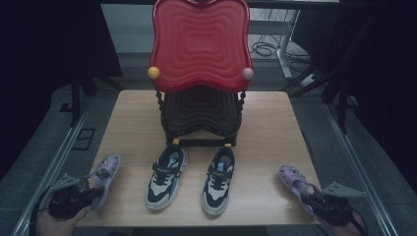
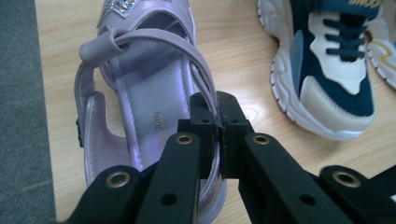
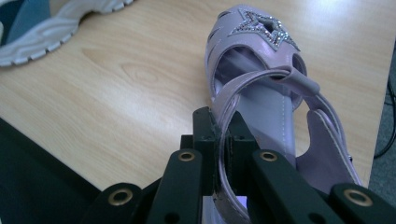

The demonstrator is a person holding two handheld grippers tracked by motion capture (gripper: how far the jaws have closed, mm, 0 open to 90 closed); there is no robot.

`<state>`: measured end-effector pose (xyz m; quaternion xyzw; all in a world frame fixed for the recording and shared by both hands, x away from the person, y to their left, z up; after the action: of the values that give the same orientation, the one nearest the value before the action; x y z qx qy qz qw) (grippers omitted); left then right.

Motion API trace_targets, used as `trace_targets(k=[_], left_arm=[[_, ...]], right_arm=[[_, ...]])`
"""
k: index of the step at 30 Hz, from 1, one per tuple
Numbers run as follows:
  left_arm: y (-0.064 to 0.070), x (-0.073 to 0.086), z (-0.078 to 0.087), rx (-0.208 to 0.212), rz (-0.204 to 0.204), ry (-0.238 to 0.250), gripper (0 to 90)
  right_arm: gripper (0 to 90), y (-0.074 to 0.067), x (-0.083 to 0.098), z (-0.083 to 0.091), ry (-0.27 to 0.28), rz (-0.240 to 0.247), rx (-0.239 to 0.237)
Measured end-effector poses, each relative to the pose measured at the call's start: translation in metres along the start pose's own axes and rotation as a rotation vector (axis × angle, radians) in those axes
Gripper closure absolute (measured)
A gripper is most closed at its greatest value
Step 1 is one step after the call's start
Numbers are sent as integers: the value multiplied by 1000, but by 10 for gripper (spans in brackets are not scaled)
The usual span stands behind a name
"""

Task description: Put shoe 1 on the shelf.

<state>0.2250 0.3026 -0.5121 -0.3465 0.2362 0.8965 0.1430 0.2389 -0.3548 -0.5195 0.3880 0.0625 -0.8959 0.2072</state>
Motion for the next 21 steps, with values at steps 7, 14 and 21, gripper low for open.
trace_targets(k=[7,14,21], left_arm=[[9,-13,-1,31,-32,39,872],[18,-31,-5,70,-58,82,872],[21,-39,-14,95,-60,96,871]], right_arm=[[859,-6,-21,-1,59,-8,-40],[859,-14,-43,-7,118,-15,-95],[859,-20,-54,-16,145,-28,-136]])
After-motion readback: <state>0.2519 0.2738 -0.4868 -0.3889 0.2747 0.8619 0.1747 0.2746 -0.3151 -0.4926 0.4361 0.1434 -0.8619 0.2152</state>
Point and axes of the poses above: each handheld gripper's, and its own axes: z roughly backward along the jaws, x roughly out of its underside, y roughly to its right, the point moved 6 cm from there along -z, roughly forward along the jaws, and after that the axes turned 9 degrees about x, right-handed, at the moved point
